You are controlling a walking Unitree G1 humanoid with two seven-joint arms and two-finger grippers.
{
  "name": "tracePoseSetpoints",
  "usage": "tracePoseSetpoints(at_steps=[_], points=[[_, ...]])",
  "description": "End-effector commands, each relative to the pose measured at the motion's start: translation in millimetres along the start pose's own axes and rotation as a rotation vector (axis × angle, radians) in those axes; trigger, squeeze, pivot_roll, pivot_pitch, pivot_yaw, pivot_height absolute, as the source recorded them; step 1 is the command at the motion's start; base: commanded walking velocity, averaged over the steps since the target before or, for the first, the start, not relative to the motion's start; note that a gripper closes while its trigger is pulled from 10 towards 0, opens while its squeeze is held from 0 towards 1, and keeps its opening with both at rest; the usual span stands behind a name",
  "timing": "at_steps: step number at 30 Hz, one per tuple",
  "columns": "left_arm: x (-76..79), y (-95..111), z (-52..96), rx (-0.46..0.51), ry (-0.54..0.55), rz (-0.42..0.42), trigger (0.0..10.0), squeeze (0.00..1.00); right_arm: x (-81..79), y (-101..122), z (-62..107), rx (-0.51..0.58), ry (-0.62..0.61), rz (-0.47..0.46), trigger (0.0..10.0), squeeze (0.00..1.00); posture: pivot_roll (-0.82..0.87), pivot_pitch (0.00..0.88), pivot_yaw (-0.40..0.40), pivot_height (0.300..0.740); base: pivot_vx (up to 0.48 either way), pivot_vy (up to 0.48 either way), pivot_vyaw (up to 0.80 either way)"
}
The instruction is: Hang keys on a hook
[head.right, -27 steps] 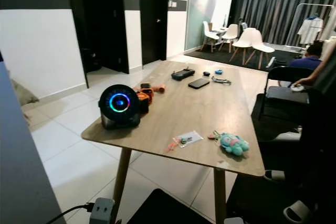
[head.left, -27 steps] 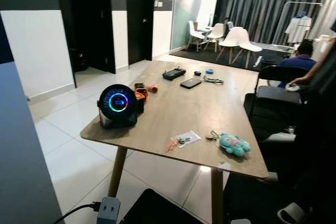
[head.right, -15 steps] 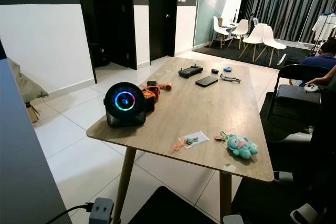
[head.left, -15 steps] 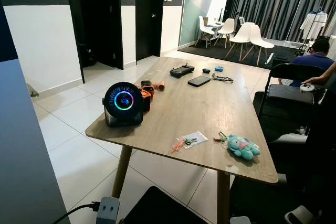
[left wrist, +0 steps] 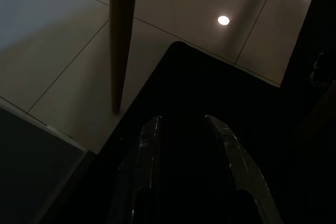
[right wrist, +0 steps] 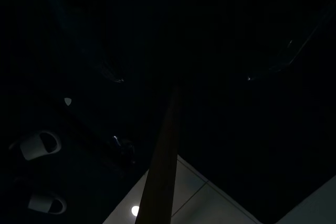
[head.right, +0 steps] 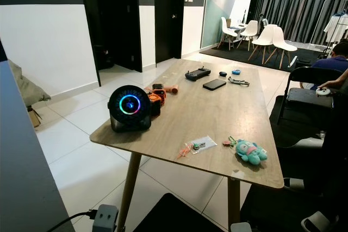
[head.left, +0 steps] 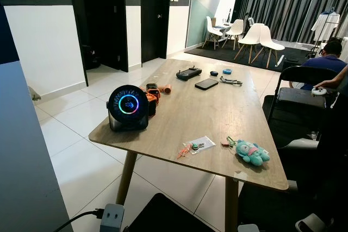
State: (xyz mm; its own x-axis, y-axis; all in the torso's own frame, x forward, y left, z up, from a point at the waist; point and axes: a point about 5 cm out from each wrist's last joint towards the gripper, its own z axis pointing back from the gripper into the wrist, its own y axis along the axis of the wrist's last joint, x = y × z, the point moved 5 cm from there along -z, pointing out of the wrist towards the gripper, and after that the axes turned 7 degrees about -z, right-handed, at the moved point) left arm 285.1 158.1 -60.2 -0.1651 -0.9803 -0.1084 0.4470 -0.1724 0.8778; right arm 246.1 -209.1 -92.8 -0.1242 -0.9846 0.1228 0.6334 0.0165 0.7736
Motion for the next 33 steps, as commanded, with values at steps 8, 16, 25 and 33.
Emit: tracePoseSetpoints(at_steps=[8, 16, 25, 33], points=[[1.9, 1.4, -0.2, 0.009, -0.011, -0.003, 10.0, 0.00, 0.5, -1.6, 0.2, -0.007, -0.002, 0.004, 10.0, 0.00, 0.01, 0.000, -0.027, 0.740, 0.000, 0.000, 0.00], [2.4, 0.9, 0.4, 0.011, -0.015, -0.005, 10.0, 0.00, 1.1, -2.9, 0.6, -0.010, -0.006, 0.004, 10.0, 0.00, 0.01, 0.000, -0.027, 0.740, 0.000, 0.000, 0.00], [3.0, 3.4, 0.6, 0.028, -0.021, -0.025, 10.0, 0.00, 1.1, -4.1, 1.1, -0.012, -0.006, 0.002, 10.0, 0.00, 0.01, 0.000, -0.023, 0.740, 0.000, 0.000, 0.00], [5.5, 4.0, 0.6, 0.033, -0.030, -0.027, 10.0, 0.00, 0.7, -4.5, 1.2, -0.014, -0.006, 0.002, 10.0, 0.00, 0.01, 0.000, -0.024, 0.740, 0.000, -0.360, 0.00]])
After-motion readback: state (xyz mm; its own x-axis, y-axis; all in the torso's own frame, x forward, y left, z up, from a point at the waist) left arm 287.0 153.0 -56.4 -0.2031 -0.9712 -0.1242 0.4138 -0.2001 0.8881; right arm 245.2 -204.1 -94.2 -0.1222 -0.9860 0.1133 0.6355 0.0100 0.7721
